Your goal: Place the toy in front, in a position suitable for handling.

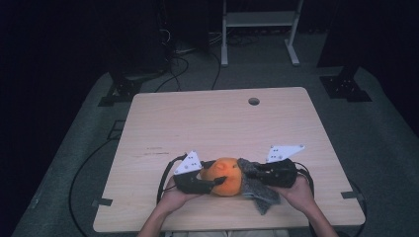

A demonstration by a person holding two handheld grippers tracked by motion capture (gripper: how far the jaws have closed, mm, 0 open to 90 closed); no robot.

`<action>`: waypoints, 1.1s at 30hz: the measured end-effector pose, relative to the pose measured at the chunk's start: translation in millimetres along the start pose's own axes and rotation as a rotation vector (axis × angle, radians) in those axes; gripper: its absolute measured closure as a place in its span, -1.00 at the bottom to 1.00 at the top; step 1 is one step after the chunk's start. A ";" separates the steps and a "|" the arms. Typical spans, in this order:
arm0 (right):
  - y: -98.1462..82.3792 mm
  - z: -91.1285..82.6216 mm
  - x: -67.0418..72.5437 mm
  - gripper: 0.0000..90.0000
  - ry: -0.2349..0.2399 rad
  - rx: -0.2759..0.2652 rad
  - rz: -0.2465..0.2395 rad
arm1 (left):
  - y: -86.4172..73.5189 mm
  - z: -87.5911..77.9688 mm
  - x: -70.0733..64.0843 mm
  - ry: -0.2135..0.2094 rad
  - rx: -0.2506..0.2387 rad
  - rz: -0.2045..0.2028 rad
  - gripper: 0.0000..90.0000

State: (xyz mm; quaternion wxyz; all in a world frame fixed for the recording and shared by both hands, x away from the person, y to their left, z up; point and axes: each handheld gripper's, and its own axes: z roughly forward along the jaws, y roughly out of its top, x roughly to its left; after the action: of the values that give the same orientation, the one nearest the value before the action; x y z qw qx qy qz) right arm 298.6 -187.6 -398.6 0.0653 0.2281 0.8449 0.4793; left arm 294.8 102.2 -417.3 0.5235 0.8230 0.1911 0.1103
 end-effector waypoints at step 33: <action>5.5 -11.8 4.3 0.73 0.045 -0.091 -0.005 | -2.3 3.9 6.7 -0.048 -0.002 -0.071 -0.18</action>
State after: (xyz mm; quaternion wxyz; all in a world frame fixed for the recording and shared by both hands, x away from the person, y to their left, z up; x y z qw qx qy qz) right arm 292.7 -192.4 -387.3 0.0577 0.2120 0.8240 0.5223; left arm 301.9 102.7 -421.1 0.5322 0.8177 0.2074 0.0724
